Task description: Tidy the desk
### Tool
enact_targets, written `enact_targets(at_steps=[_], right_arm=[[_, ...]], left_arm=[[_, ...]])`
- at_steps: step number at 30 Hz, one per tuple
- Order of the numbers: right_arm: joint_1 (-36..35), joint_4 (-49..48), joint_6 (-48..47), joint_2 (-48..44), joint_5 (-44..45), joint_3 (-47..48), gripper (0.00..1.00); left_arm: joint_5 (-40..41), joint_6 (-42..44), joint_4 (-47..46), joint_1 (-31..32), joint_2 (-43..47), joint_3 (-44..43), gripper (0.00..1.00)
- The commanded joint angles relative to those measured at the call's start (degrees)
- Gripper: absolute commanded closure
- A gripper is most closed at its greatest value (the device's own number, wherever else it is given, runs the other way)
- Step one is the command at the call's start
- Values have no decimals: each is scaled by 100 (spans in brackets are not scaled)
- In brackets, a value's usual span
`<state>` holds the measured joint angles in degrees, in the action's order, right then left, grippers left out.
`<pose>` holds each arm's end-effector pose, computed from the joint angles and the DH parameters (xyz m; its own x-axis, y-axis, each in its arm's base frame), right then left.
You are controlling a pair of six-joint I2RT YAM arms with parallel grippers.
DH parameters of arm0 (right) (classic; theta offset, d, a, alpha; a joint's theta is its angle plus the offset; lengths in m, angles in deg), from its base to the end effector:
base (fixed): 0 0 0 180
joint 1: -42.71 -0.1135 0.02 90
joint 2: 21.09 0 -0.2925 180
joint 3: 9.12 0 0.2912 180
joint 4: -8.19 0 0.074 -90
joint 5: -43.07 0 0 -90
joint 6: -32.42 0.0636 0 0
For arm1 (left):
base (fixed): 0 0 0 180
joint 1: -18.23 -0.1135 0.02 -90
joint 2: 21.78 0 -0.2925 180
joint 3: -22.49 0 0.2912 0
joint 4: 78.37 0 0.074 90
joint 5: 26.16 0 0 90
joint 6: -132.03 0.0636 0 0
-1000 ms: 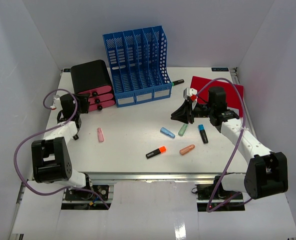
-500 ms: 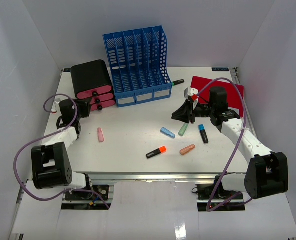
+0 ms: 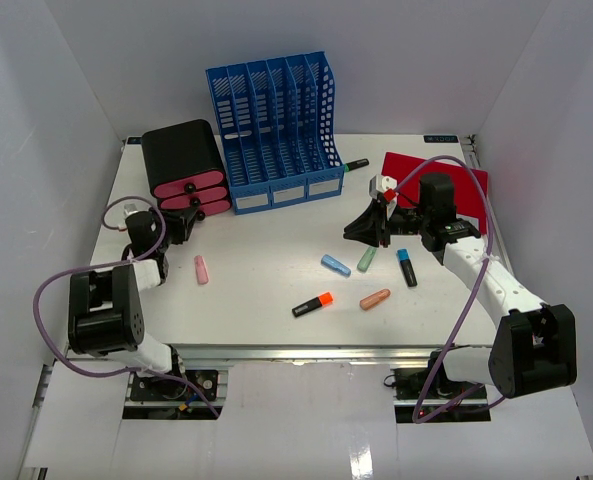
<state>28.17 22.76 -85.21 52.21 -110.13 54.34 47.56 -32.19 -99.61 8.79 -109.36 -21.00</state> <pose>0.2920 0.1344 0.3015 0.0630 -0.1997 -0.9778 -0.9828 0.1578 -0.0955 0.3396 0.0384 0.1507 -0.1979 -0.9693 -0.1458 -0.3421 0.2077 -0.9164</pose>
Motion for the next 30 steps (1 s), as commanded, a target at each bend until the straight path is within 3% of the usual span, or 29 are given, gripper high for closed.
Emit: enact_targets(at_steps=[1,10,30], right_arm=[[59,-57,-85,-51,-124,-16,75],[83,-31,-101,11,-131,-7,75],[92,-5,-128,62,-157,-6,75]], left_arm=[[-250,65,-449,-49,-322,-372,53],[-269,171,-467,-58,-638,-832,47],[-56,-112,-550,-75,-1117,-929,48]])
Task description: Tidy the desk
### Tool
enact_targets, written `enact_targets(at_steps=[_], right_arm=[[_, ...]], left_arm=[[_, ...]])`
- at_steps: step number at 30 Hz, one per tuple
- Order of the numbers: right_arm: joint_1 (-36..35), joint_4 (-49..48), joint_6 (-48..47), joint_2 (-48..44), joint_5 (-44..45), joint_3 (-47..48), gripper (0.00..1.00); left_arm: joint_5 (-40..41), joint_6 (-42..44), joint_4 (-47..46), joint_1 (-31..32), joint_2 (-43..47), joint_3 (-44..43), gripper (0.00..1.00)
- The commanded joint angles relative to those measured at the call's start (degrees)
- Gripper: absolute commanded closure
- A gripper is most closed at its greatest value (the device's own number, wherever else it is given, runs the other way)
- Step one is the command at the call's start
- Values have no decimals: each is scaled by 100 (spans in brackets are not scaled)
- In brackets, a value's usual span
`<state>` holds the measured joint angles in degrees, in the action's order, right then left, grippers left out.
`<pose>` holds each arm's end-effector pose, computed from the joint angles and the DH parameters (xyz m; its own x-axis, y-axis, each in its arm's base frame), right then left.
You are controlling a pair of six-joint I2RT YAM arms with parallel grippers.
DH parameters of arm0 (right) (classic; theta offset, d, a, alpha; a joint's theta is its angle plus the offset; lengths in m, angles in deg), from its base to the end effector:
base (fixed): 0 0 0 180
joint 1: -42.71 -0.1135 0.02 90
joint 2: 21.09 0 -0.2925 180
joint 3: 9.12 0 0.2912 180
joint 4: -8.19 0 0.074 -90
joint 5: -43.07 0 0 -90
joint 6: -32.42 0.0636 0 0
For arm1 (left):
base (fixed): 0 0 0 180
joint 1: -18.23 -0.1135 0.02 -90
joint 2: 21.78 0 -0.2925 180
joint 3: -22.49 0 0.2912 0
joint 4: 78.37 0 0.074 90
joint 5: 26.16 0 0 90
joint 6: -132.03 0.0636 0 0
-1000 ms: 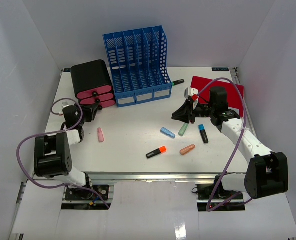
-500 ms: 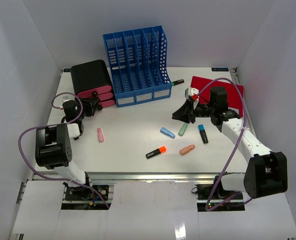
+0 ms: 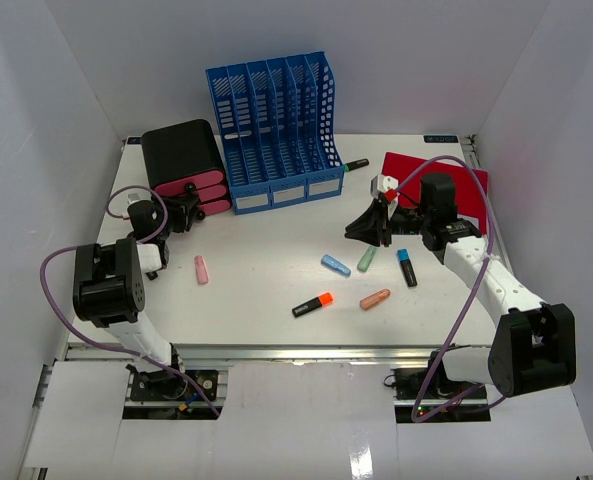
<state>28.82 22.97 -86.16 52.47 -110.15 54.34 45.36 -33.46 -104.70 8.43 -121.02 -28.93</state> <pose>0.2941 0.1312 0.2998 0.0692 -0.2049 -0.9763 -0.9808 0.1650 -0.1042 0.3853 0.0461 0.1372 -0.2155 -0.9690 -0.1207 -0.3171 0.1864 -0.9299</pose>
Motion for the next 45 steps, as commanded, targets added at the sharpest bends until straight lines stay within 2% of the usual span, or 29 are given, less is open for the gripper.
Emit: enact_targets(at_steps=[1,9,13,18,24,28,33,37,45], right_arm=[[27,-26,-33,32,-156,-7,75],[35,-26,-33,9,-173,2,75],[35,-17,-33,-6,-191,1,75],[35,-17,-42,9,-208,2,75],[30,-14,-45,27,-193,-15,75],[35,16,-101,36,-138,-9,75],[35,159,-299,63,-146,-6,75],[35,264,-393,107,-153,23,75],[35,963,-1079,204,-142,236,71]], left_arm=[[176,10,-11,-39,82,-118,50],[91,-115,-202,-39,658,633,64],[-74,-34,-167,-38,1287,1084,71],[-87,120,40,-30,2049,1699,72],[-153,131,77,-36,2188,1982,52],[-270,134,55,-39,1971,1968,45],[-259,492,392,-39,2153,1850,28],[-272,975,789,-39,2515,1785,22],[-223,1552,2226,-32,3660,1686,21]])
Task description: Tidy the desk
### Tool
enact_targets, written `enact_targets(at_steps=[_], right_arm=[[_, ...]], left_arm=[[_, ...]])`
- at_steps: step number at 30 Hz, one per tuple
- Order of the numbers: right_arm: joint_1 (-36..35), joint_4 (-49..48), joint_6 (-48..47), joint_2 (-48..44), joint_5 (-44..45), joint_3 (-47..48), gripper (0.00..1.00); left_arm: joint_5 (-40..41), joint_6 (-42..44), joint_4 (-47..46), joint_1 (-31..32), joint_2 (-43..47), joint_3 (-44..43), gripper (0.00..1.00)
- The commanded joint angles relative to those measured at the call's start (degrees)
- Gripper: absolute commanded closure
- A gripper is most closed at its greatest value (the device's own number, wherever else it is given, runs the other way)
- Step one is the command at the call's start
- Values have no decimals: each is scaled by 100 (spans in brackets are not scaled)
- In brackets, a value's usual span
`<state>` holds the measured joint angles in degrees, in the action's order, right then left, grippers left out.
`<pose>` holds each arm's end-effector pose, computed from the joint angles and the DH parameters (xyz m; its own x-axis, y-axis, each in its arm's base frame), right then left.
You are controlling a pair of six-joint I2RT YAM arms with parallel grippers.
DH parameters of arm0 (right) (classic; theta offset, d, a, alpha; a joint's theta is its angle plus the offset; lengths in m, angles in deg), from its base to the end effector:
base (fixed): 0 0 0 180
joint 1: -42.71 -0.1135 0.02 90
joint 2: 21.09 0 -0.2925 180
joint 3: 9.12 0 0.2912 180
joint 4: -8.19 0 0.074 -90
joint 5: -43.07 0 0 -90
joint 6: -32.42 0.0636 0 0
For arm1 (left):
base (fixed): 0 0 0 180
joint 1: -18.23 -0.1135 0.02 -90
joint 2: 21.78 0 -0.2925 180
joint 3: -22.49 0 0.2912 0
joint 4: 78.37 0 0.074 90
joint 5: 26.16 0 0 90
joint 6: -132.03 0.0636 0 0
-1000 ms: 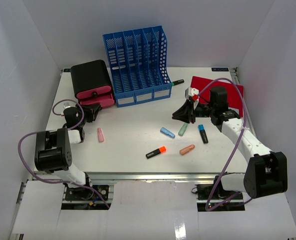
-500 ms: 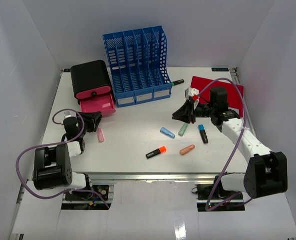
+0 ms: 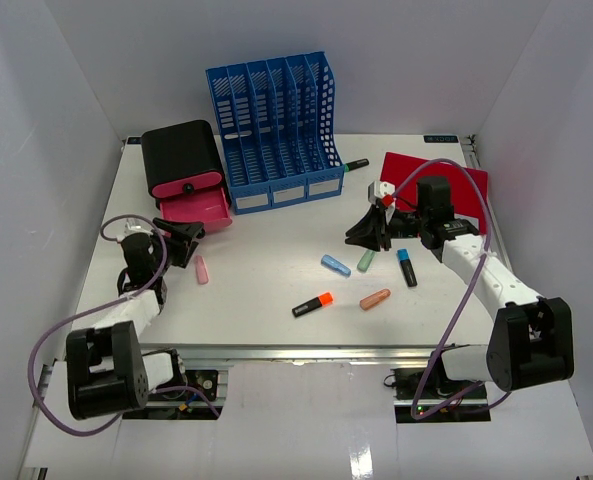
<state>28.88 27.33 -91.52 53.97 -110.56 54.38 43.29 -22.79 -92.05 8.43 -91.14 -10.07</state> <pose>0.2950 0.1313 0.2856 0.0657 -0.2392 -0.9687 -0.9855 0.1369 -0.1006 0.2727 0.0244 0.1603 -0.3083 -0.9132 -0.2666 -0.2826 0.3555 -0.8909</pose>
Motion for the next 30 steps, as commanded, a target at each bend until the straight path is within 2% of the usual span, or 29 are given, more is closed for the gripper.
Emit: enact_targets(at_steps=[1,5,10,13,15,17,21,26,30], right_arm=[[29,628,-612,58,-89,269,70],[29,852,-855,36,-70,315,67],[20,1312,-1379,65,-54,418,59],[16,1625,-1630,148,-53,511,51],[9,1697,-1653,177,-41,555,49],[-16,1680,-1568,184,-7,570,46],[-57,1595,-1424,151,53,579,45],[-59,1595,-1404,42,-9,596,45],[-59,1603,-1448,-44,0,588,45]], left_arm=[[12,520,1232,-36,853,-221,21],[95,625,2214,-39,1445,-270,22],[-298,936,3084,-38,1971,-287,22],[-483,1359,3684,-14,2055,-408,22],[-407,1573,3896,14,1972,-564,22],[-162,1972,4297,121,1877,-693,22],[640,2415,4700,840,1607,-1133,22],[2426,2864,5437,2075,575,-1998,22],[3090,2835,5686,2219,405,-2032,23]])
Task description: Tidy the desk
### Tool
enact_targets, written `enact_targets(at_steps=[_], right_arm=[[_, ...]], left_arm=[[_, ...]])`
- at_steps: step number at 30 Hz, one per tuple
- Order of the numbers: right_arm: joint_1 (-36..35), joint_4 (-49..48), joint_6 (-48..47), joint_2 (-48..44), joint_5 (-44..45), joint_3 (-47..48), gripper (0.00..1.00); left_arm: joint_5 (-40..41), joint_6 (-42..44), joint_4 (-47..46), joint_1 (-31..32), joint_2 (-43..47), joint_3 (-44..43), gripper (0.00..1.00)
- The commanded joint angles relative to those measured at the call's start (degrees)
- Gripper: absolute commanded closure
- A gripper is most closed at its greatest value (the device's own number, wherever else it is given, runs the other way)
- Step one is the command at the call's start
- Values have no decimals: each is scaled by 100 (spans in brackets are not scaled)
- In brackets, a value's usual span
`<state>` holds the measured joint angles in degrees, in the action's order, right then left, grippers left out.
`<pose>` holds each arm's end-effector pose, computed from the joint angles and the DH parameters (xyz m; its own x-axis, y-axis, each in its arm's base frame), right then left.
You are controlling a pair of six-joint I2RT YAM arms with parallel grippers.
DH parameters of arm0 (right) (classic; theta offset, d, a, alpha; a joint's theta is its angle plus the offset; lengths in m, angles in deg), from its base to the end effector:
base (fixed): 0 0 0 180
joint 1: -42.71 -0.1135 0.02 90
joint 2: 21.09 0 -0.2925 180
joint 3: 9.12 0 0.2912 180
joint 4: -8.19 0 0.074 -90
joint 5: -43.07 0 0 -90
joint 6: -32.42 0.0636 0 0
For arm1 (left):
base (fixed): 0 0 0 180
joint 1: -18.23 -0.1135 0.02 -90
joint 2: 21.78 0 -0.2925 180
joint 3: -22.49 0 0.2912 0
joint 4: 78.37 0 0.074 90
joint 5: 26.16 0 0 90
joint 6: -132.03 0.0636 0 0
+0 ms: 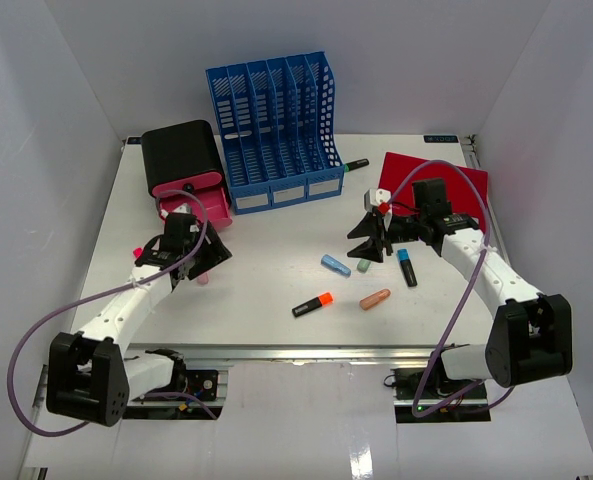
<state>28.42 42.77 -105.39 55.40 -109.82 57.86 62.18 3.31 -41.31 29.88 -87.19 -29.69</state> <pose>0.2892 0.1321 0.2781 0.0896 -0.3256 -0.9413 -0.9912 0.0633 -0.1162 0.2637 -0.0563 0.2070 -0.7254 -0.4888 -0.4845 -0.2997 0.8581 -0.4170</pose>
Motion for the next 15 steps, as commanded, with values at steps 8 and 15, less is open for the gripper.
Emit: enact_targets(at_steps=[8,15], right_arm=[[-13,76,-138,-205,-134,236,45],[-13,95,-141,-135,-162,239,45]], left_arm=[[1744,302,81,74,203,614,26],[1791,363,-873,83,-171,890,27]])
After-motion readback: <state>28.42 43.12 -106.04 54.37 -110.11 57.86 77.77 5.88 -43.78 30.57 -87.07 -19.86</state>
